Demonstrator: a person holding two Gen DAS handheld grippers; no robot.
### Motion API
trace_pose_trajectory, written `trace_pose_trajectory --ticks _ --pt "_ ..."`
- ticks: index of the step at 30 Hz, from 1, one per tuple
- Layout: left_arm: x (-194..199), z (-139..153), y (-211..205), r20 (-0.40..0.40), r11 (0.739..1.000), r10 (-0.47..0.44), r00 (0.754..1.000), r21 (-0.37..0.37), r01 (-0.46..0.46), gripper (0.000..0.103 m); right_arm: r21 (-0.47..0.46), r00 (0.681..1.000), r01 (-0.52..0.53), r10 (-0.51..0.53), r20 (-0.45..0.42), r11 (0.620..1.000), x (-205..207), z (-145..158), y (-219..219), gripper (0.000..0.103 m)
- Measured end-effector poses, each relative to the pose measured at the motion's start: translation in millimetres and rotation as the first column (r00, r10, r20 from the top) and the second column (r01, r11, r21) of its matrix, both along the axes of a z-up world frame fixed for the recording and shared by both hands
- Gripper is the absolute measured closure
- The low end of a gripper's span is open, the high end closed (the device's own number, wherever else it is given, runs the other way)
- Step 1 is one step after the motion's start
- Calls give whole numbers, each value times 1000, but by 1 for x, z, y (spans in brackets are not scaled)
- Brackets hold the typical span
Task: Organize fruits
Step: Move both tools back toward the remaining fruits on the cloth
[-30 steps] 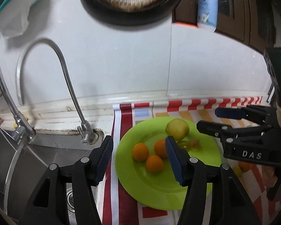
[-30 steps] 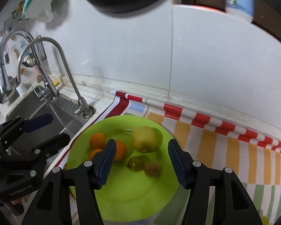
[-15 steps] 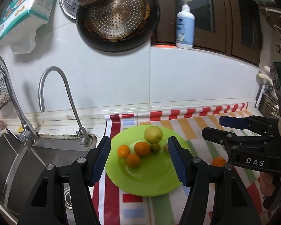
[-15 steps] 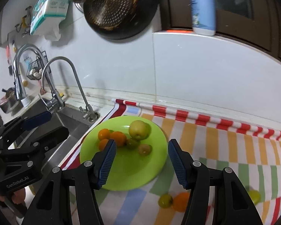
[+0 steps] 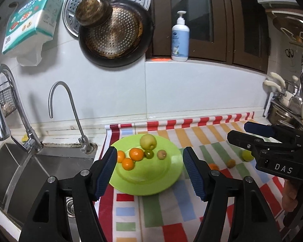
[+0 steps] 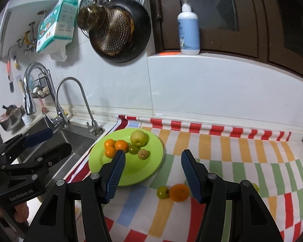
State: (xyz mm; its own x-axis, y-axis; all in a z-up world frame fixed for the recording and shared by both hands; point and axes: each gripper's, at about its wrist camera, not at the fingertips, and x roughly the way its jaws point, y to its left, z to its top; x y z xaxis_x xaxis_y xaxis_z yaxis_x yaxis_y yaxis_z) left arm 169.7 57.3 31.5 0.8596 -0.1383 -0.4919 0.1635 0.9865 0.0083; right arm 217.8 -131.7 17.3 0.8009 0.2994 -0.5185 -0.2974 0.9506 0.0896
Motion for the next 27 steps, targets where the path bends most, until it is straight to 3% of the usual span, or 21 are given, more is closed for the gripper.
trace_pose_trajectory --ticks 12,19,27 --pt "-25 2 -33 31 999 -52 998 -9 52 36 -20 996 59 -58 60 998 -39 9 -35 45" --pt "-32 -4 -53 67 997 -77 995 20 75 34 -33 994 90 -87 59 995 -52 3 -58 45" --pt "-25 -22 -70 37 991 -131 991 39 129 34 -56 994 106 -104 34 993 -50 -13 -72 45"
